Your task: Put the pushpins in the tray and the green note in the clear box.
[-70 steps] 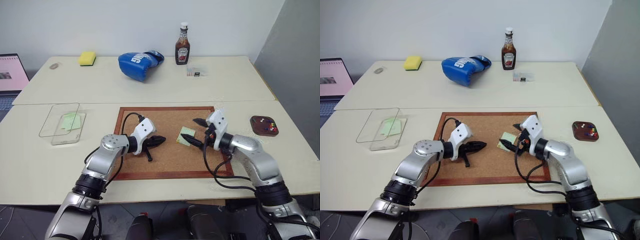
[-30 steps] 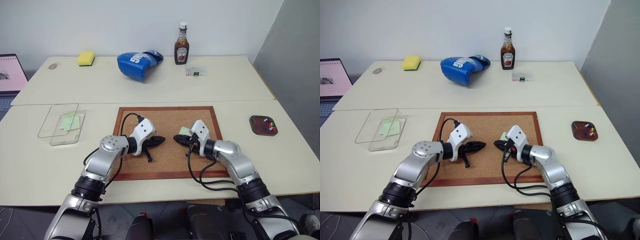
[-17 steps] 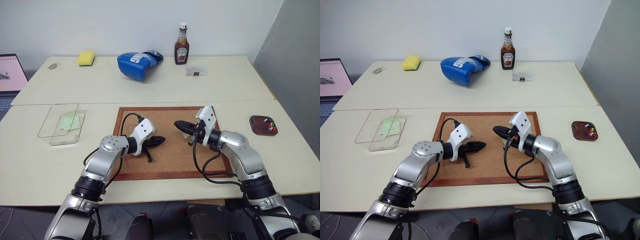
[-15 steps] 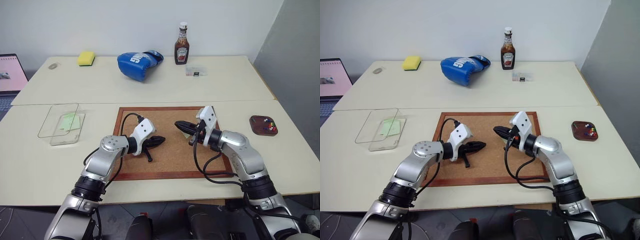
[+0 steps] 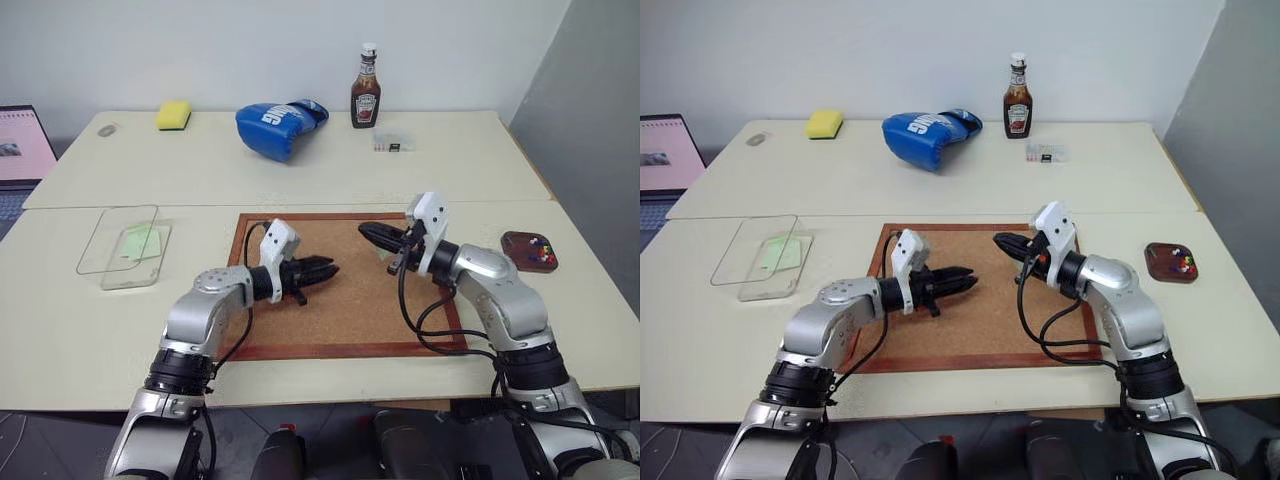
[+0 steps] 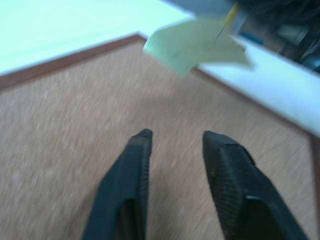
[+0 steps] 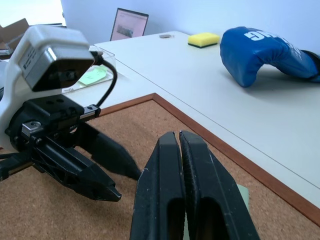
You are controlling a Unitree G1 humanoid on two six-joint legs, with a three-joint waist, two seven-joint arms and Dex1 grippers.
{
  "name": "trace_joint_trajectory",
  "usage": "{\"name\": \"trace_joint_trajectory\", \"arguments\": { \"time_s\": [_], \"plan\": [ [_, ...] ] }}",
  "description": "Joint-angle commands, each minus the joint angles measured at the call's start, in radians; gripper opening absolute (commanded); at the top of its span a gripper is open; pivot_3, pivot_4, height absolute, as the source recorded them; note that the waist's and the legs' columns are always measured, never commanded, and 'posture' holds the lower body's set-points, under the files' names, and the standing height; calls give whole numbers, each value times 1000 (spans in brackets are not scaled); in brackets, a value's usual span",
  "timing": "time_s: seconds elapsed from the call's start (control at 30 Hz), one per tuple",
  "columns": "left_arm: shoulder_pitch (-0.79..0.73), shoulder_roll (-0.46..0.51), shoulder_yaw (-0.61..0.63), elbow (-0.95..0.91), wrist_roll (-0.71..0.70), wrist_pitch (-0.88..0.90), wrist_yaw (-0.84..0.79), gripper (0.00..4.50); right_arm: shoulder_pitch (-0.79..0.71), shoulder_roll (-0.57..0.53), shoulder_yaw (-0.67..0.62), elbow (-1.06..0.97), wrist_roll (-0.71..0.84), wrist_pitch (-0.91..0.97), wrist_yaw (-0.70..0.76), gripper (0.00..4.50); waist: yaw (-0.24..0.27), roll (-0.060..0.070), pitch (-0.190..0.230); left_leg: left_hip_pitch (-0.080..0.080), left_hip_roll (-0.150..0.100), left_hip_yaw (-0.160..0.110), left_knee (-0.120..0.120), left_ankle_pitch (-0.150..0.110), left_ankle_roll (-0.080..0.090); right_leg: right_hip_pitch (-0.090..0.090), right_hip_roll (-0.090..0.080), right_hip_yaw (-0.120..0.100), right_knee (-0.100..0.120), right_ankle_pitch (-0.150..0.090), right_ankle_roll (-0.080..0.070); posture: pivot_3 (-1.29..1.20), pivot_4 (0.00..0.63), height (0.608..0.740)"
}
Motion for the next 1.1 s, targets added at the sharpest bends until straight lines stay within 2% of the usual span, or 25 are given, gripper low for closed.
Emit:
{"name": "trace_joint_trajectory", "arguments": {
  "time_s": [0.03,0.2,0.23,0.37,0.63,0.77,1.1],
  "plan": [
    [-17,39,-19,-27,29,-64,-28,2529,-32,-19,-33,-64,47,35,10,0,0,0,0,0,0,0,0,0,0,0,0,0,0,0,0,0,150,740],
    [-84,67,-24,-18,23,-135,-102,3489,-44,-62,-76,-94,163,170,59,0,1,-1,1,0,0,0,1,0,0,0,0,0,0,0,0,0,150,740],
    [-96,70,-27,-16,21,-144,-117,3571,-47,-74,-83,-102,194,206,72,0,1,-1,1,0,0,0,1,0,0,0,0,0,0,0,0,0,150,740],
    [-142,68,-37,-5,-3,-165,-175,4441,-72,-102,-124,-139,349,381,100,0,1,-1,1,0,0,0,0,0,0,0,0,0,0,0,0,0,150,740],
    [-159,108,-109,2,-12,-177,-359,4441,-128,-97,-180,-169,559,606,56,0,-1,-1,1,-1,0,0,0,0,0,-1,0,0,0,0,-1,0,150,740],
    [-156,122,-143,0,-6,-185,-421,4441,-132,-90,-182,-182,603,639,28,0,-1,-1,1,-1,0,0,0,0,0,-1,0,0,0,0,-1,0,150,740],
    [-200,97,-151,62,8,-223,-434,4441,-102,-95,-165,-216,623,646,0,0,-1,-1,1,-2,0,0,0,0,0,-2,0,-1,0,0,-1,0,150,740]
  ]
}}
